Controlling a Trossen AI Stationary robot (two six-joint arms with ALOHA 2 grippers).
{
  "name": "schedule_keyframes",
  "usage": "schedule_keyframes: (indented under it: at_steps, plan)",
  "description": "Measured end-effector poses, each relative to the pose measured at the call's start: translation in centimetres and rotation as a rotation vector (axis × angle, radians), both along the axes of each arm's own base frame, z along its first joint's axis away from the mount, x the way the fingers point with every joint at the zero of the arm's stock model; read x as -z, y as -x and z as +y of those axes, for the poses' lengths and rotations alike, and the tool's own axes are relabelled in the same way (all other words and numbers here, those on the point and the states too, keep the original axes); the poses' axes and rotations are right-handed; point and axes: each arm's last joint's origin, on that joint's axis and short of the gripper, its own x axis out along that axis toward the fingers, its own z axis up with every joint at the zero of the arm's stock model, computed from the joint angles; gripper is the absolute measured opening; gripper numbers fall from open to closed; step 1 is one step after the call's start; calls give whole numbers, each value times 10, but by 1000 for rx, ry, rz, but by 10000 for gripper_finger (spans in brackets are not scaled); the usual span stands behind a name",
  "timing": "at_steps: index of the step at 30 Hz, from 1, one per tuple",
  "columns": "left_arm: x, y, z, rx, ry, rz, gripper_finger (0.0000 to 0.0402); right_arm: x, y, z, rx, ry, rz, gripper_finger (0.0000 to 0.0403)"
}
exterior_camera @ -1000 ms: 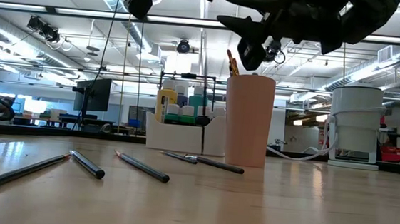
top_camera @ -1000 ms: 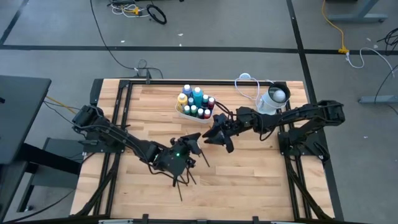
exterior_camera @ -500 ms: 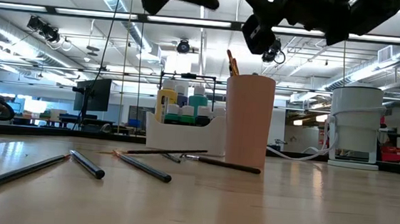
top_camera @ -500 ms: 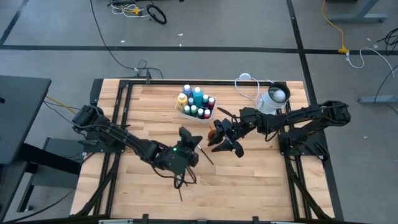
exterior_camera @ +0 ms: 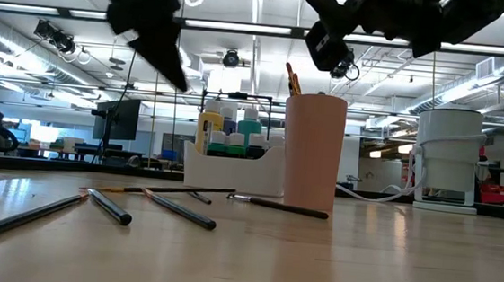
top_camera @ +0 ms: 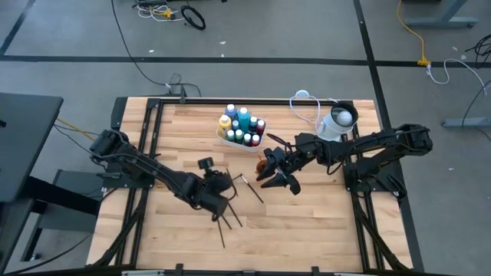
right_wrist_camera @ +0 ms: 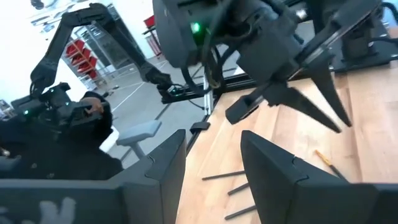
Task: Pick & Place Paint Supplies
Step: Put the black paint brush into the orange cup
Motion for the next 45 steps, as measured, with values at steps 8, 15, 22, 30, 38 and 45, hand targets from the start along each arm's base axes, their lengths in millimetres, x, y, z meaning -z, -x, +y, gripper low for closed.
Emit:
schedule_keyframes:
  at_steps: [8, 15, 22, 30, 38, 45]
  plan:
    - [44, 23, 4, -95, 224, 131, 119, 1, 0, -1, 26, 4, 13, 158]
    - [80, 42, 10, -275, 396, 115, 142, 1, 0, -1, 26, 7, 11, 158]
    - [85, 43, 9, -292, 447, 109, 132, 1, -1, -1, 47, 11, 11, 158]
    - [85, 42, 6, -219, 494, 161, 129, 1, -1, -1, 48, 13, 10, 158]
    - [87, 37, 9, -174, 459, 144, 129, 1, -1, -1, 48, 13, 10, 158]
    - [97, 38, 15, -180, 495, 148, 128, 2, -1, -1, 48, 14, 11, 158]
